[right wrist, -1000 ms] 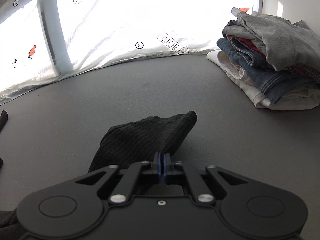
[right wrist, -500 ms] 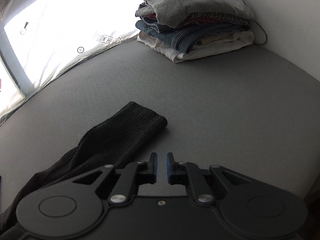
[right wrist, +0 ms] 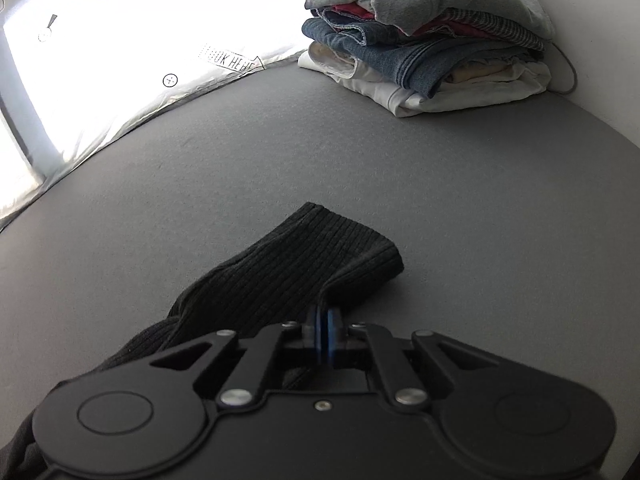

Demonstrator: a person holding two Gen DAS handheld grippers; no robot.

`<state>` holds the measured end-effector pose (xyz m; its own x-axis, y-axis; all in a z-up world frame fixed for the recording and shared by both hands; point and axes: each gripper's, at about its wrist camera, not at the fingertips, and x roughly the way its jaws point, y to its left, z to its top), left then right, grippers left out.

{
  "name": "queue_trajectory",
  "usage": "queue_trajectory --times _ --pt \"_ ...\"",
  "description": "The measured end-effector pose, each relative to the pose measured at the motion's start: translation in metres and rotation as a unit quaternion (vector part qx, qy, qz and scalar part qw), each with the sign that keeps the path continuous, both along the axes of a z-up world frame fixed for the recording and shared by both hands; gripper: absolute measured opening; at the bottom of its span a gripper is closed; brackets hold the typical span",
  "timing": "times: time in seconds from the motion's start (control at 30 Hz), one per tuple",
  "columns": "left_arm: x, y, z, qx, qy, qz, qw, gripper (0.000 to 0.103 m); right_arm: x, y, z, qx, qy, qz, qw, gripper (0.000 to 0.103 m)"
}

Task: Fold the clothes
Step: 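Grasp the sleeve cuff again with the right tool and lift it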

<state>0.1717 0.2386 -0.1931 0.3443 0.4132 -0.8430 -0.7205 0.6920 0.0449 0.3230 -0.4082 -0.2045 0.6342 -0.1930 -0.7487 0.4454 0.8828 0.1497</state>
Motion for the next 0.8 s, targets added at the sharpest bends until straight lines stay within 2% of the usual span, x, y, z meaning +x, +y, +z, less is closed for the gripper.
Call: queue_trajectory --times 0.1,0.17,0.27,0.4,0.47,0.57,0.6,0.63,0.67,0.7,0.8 --pt "-0.003 0.0 0.0 -0.006 -0.004 0.005 1.0 0.088 -0.027 -0.004 0.016 -0.021 -0.018 -0.011 1.0 0.003" --pt "-0.004 0.001 0.0 -0.009 -0.005 0.009 0.9999 0.088 -0.054 -0.008 0.027 -0.051 -0.026 -0.018 0.998 0.002" --pt "-0.005 0.002 0.001 -0.015 -0.008 0.013 0.9998 0.088 -0.091 -0.018 0.033 -0.097 -0.014 -0.032 0.995 0.002" --pt "-0.008 0.01 0.004 -0.015 -0.021 0.029 0.9992 0.087 -0.115 -0.033 0.016 -0.09 0.021 -0.04 0.995 0.002" --pt "-0.008 0.016 0.004 -0.023 -0.028 0.042 0.9985 0.087 -0.119 -0.037 0.013 -0.074 0.021 -0.052 0.996 0.002" --pt "-0.004 0.021 0.004 -0.027 -0.034 0.051 0.9977 0.079 -0.119 -0.034 0.014 -0.078 0.02 -0.053 0.995 0.002" --pt "-0.003 0.02 0.005 -0.024 -0.036 0.049 0.9979 0.066 -0.118 -0.033 0.015 -0.081 0.02 -0.051 0.995 0.002" --pt "-0.001 0.019 0.006 -0.022 -0.041 0.04 0.9981 0.046 -0.117 -0.033 0.016 -0.082 0.018 -0.05 0.995 0.002" --pt "0.002 0.017 0.008 -0.026 -0.05 0.027 0.998 0.031 -0.116 -0.033 0.018 -0.083 0.015 -0.05 0.995 0.002" --pt "0.004 0.015 0.009 -0.032 -0.059 0.015 0.9977 0.006 -0.117 -0.033 0.02 -0.081 0.011 -0.051 0.995 0.002" --pt "0.012 0.009 0.017 -0.012 -0.059 0.006 0.9982 0.003 -0.115 -0.035 0.03 -0.078 -0.004 -0.05 0.996 0.002"
